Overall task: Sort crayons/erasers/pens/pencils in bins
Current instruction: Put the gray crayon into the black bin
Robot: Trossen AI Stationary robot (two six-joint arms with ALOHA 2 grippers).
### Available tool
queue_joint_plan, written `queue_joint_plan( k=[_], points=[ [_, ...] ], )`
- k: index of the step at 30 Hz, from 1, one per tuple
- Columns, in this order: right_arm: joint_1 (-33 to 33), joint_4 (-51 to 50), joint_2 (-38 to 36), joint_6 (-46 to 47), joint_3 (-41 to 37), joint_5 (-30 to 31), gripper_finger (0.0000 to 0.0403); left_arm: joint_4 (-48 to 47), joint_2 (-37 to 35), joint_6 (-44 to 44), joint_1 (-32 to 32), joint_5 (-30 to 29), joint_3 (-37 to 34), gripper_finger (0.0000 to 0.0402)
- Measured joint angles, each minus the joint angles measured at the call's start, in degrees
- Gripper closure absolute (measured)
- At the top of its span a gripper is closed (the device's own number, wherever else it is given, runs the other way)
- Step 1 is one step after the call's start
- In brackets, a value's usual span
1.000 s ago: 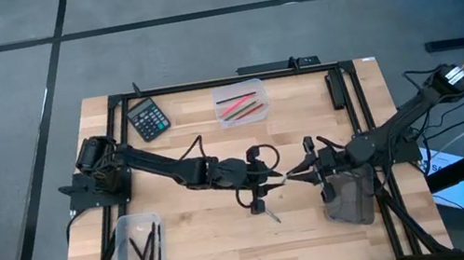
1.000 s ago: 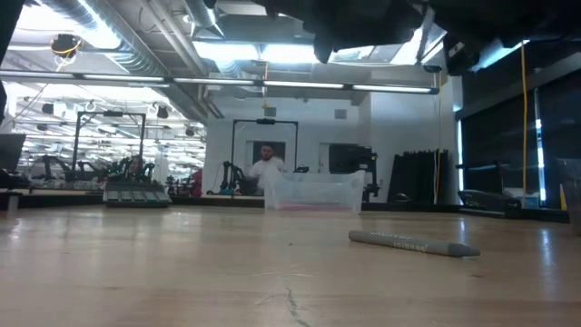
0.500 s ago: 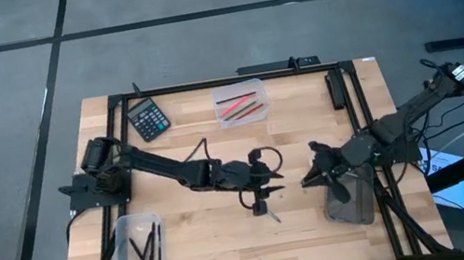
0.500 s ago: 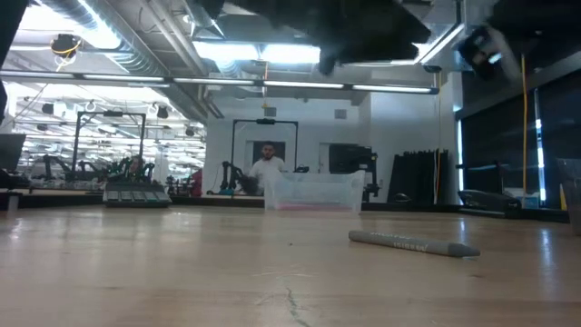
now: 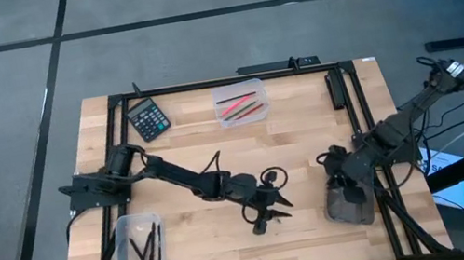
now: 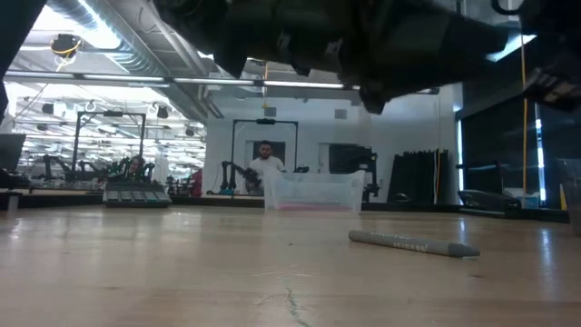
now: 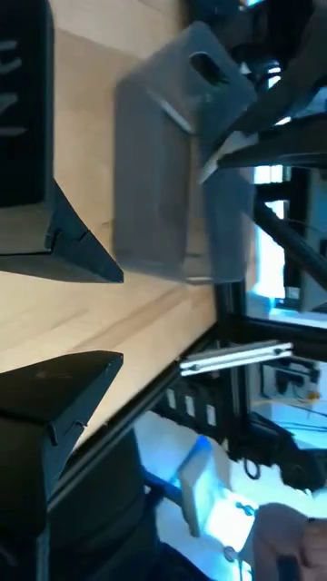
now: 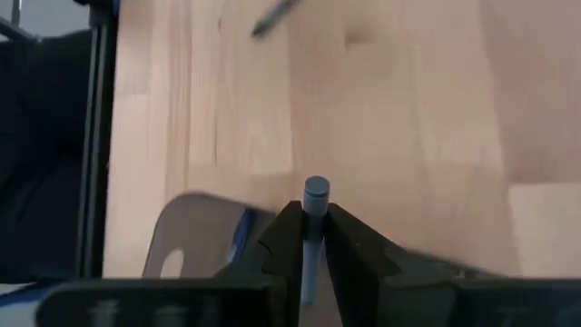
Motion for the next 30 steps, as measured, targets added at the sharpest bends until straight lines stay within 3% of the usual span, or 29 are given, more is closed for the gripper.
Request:
queue_joint_plan(
  k=[6,10,13,21,26,30],
  points=[
    [4.3,-0.8,0.0,3.7,0.0,-1.7,0.0351,2.9,0.1,-0.8,0.3,-0.2,0.0,0.0278],
    [7.5,-5.1,0.0,9.4,0.0,-7.0,0.0351,2.4,0.1,-10.4,-0.7,-4.1,0.0,0.0278],
    [9.5,-8.6,0.0,12.8,0.0,-8.5,0.0351,2.2,0.1,-10.8,-1.8,-4.6,0.0,0.0278],
    [12.6,-10.8,0.0,17.5,0.0,-6.6,0.035,-8.0,0.1,-9.7,-3.0,-4.6,0.0,0.0278],
    [13.2,-10.8,0.0,19.9,0.0,-4.9,0.0348,-16.0,0.1,-15.3,-4.5,-4.7,0.0,0.0278],
    [13.2,-10.8,0.0,19.8,0.0,-4.5,0.033,-18.0,0.1,-13.6,-6.0,-8.0,0.0,0.0278]
  ],
)
